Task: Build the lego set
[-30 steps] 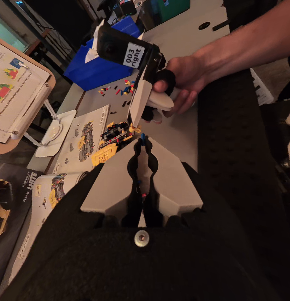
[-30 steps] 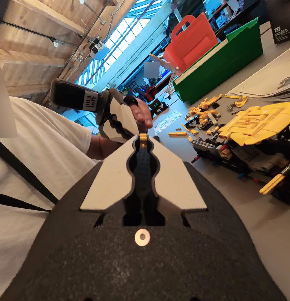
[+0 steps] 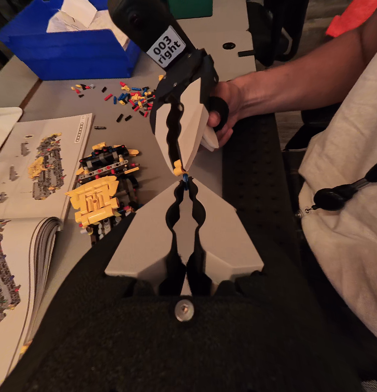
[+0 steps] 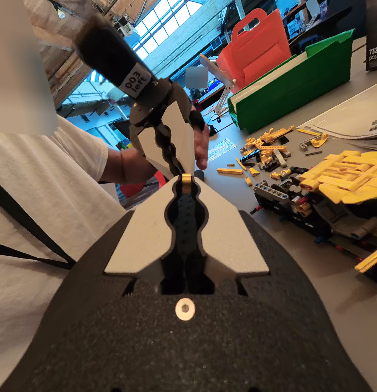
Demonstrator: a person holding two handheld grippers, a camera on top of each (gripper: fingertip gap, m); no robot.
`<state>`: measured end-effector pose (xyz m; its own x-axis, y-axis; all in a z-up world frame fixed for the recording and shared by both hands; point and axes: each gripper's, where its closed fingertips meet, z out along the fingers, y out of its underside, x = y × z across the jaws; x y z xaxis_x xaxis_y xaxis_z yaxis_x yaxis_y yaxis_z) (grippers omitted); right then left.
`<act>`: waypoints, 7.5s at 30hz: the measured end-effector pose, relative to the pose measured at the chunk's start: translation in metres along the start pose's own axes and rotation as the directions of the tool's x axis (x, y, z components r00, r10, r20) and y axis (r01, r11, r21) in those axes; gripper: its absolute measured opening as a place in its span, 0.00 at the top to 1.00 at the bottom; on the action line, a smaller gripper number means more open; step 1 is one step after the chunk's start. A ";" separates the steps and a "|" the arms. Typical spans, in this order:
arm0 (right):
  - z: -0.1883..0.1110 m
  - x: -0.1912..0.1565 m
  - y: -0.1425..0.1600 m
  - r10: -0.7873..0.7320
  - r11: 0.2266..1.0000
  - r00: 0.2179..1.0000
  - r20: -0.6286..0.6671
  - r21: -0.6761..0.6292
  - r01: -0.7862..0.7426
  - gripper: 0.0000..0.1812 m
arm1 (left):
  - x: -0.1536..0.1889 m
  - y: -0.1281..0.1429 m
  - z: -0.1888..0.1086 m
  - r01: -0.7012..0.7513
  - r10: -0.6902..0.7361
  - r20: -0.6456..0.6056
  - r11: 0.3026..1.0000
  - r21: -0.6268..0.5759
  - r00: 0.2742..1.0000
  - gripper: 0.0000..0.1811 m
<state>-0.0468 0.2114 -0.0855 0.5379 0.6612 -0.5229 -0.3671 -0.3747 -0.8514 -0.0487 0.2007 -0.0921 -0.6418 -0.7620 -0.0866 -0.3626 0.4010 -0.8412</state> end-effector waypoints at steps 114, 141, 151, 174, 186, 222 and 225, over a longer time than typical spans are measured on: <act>-0.013 -0.008 -0.010 0.110 0.990 0.990 0.084 0.082 -0.117 0.96 | -0.002 -0.021 0.000 0.194 -0.175 -0.104 0.956 0.220 0.979 0.98; -0.017 -0.007 -0.006 0.086 0.994 0.994 0.072 0.063 -0.091 0.96 | -0.001 -0.022 0.005 0.195 -0.175 -0.103 0.952 0.238 0.979 0.98; -0.018 -0.010 -0.012 0.102 0.990 0.989 0.104 0.089 -0.112 0.96 | -0.002 -0.029 0.005 0.226 -0.201 -0.116 0.934 0.276 0.973 0.97; -0.058 0.043 -0.029 0.012 0.980 0.971 -0.238 0.195 0.036 0.96 | -0.035 0.037 0.013 0.325 -0.405 0.212 0.886 0.329 0.889 0.89; -0.067 0.063 -0.034 -0.001 0.977 0.943 -0.333 0.199 0.071 0.96 | -0.047 0.048 0.025 0.292 -0.359 0.282 0.923 0.251 0.890 0.89; -0.058 0.063 -0.009 -0.069 0.995 0.929 -0.362 0.038 0.089 0.96 | -0.024 0.094 0.078 0.388 -0.338 0.253 0.903 -0.186 0.907 0.87; -0.061 0.062 -0.012 -0.032 0.996 0.939 -0.342 0.070 0.059 0.96 | -0.025 0.093 0.079 0.405 -0.355 0.263 0.898 -0.171 0.897 0.89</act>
<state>0.0371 0.2172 -0.1100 0.7766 0.4103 -0.4781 -0.3866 -0.2887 -0.8759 -0.0128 0.2173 -0.2104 -0.2695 -0.9597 0.0803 -0.7015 0.1385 -0.6991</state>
